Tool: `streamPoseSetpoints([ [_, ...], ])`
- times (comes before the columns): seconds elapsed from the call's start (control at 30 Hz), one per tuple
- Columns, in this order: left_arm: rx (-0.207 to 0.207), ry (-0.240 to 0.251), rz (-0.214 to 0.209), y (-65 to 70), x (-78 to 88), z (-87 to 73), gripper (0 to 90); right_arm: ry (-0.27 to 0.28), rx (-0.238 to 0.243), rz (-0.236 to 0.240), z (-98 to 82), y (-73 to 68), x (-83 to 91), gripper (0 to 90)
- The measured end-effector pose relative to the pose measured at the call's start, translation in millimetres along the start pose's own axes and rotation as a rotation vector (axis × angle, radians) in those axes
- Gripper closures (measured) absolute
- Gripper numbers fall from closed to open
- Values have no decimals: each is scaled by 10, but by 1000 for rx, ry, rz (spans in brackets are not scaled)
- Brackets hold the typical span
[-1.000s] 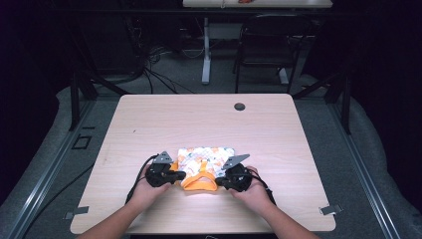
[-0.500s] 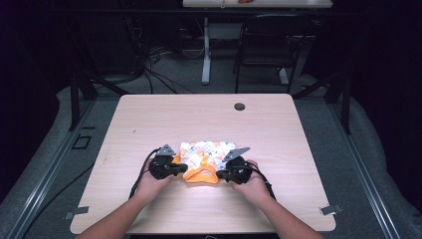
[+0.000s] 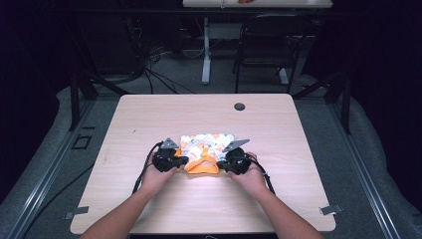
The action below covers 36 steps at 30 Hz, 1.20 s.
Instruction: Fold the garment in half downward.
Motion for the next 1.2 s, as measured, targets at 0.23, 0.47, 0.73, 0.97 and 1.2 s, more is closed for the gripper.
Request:
streamPoseSetpoints([
  [0.23,10,8,25,-53,-59,48,897,14,-16,-27,66,102,-41,898],
  [0.47,33,10,28,-73,-88,71,896,22,-28,-34,94,165,-52,897],
  [0.73,45,11,18,-83,-88,71,896,29,-33,-40,111,187,-59,895],
  [0.97,43,24,11,-76,-42,97,882,42,-32,-36,133,152,-22,892],
  [1.2,41,43,-11,-59,91,164,860,59,-4,-26,183,73,61,887],
])
Point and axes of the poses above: each handheld gripper's, and its own axes: x roughly backward along the jaws, z roughly out of its top, y roughly to its right, the point moved 6 cm from there along -x, roughly forward along the jaws, and after that the axes turned 10 degrees about z, right-handed, at the moved point
